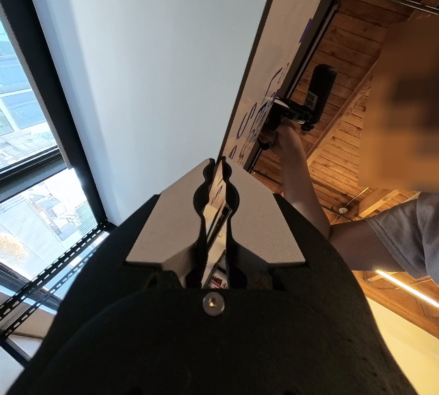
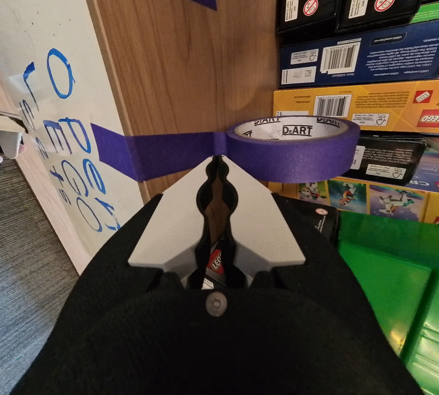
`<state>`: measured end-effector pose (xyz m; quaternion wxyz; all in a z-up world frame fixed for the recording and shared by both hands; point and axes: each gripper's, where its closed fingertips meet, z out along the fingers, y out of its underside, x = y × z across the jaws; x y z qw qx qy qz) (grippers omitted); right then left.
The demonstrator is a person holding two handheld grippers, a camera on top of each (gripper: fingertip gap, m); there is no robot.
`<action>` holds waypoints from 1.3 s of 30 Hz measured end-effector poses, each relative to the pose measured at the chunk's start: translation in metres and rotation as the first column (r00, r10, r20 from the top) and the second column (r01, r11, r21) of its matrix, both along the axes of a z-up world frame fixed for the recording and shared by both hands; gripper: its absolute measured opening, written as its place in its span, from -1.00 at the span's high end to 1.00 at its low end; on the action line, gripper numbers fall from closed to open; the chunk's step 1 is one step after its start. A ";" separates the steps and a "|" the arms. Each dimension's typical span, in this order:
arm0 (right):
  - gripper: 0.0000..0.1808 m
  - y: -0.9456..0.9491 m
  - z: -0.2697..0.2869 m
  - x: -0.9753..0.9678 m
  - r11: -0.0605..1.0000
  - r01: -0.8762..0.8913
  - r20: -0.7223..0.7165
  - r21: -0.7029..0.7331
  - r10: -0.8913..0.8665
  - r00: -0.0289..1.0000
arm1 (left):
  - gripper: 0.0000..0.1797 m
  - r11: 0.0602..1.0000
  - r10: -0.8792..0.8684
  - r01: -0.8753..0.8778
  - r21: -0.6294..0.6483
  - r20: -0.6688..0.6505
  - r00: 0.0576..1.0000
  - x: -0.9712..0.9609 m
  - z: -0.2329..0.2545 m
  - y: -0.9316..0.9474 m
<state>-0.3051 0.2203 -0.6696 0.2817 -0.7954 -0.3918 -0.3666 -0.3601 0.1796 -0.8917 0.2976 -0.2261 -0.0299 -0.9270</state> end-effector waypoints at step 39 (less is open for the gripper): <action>0.90 -0.045 0.005 -0.048 0.971 -0.214 -0.340 0.104 0.237 0.910 | 1.00 0.897 -0.416 0.442 -0.005 -0.348 0.840 0.084 -0.078 -0.106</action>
